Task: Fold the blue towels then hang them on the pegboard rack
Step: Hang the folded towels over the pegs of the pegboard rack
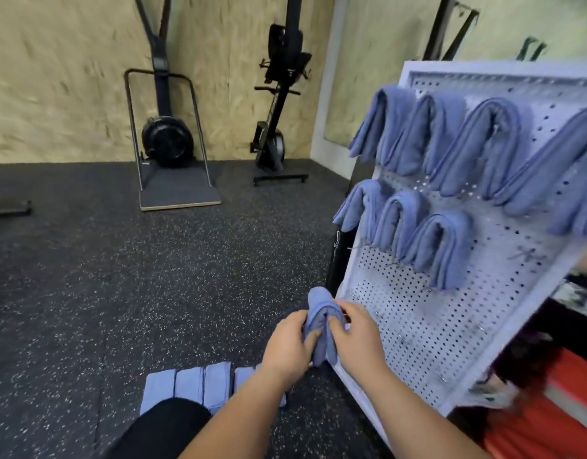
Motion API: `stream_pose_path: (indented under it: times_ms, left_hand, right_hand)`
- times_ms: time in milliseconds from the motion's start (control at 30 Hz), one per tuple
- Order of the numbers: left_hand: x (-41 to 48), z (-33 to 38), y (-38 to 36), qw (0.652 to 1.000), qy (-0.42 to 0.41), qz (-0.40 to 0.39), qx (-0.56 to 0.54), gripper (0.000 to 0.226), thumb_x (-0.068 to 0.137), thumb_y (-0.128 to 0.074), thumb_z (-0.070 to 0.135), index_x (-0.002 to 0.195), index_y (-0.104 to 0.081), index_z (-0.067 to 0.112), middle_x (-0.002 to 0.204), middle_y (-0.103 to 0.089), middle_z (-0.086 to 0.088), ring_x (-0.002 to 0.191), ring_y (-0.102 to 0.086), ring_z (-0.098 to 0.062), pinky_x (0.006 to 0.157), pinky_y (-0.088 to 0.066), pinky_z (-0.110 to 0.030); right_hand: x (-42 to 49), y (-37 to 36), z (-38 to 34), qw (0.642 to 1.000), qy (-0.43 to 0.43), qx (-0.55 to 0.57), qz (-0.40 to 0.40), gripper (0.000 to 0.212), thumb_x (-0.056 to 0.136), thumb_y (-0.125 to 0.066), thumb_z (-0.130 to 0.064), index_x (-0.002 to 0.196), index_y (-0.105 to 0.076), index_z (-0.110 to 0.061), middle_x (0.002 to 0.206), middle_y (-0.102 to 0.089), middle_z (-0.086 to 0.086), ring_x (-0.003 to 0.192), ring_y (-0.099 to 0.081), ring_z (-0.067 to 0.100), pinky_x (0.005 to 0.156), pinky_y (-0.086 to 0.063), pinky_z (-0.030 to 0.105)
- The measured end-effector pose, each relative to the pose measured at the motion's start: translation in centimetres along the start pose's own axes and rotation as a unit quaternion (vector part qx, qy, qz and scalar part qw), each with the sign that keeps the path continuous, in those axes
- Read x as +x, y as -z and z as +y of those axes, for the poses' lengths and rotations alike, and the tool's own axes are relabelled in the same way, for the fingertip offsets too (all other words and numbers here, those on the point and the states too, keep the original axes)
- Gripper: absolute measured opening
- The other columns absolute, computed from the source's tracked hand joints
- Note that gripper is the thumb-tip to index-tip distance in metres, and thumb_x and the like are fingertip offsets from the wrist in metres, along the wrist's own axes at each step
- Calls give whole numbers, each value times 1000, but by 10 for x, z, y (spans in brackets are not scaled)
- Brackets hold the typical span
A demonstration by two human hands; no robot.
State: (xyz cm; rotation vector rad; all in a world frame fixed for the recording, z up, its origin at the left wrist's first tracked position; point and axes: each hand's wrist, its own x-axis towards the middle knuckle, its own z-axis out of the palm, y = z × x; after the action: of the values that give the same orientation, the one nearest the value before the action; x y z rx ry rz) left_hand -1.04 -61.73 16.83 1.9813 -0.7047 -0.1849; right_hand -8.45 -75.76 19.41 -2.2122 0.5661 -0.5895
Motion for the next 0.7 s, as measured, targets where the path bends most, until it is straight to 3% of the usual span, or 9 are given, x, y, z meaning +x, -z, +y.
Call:
stream_pose_path:
  times_ms: [200,333,467,567,700]
  left_hand:
    - [0,75,-8,996,-89,6,-28,15,106,-55,43,110,-66,34,100,-66,13,90,-62,-3,81,-53,-33]
    - [4,121,-15,993,-107,7,-47,12,105,-56,36,109,-66,31,98,-68,11,88,-64,-8,80,-54,-35]
    - [0,167,-20,988,-136,9,-68,16,106,-57,25,93,-60,34,82,-63,15,74,-56,2,59,-35,-13]
    - [0,195,-25,983,-164,-3,-81,12,108,-54,25,100,-63,29,90,-66,12,81,-58,-1,64,-37,-15]
    - [5,225,-33,976,-193,-11,-99,14,109,-52,24,105,-63,30,99,-68,10,86,-60,-1,69,-40,-21]
  right_hand:
    - [-12,68,-24,987,21,-32,154,31,102,-60,-25,131,-68,-27,117,-59,-7,105,-64,18,90,-54,42]
    - [-24,111,-42,967,37,-56,244,34,102,-60,-28,135,-68,-22,119,-58,-6,106,-61,17,86,-47,33]
    - [-36,148,-54,950,56,-54,304,36,101,-60,-26,135,-68,-17,121,-57,-3,107,-61,19,87,-48,33]
    - [-40,172,-59,937,63,-61,337,38,101,-63,-24,137,-68,-13,123,-58,1,112,-61,21,94,-46,32]
    - [-44,199,-66,921,55,-79,378,37,102,-63,-25,137,-68,-15,123,-58,0,112,-60,19,88,-39,25]
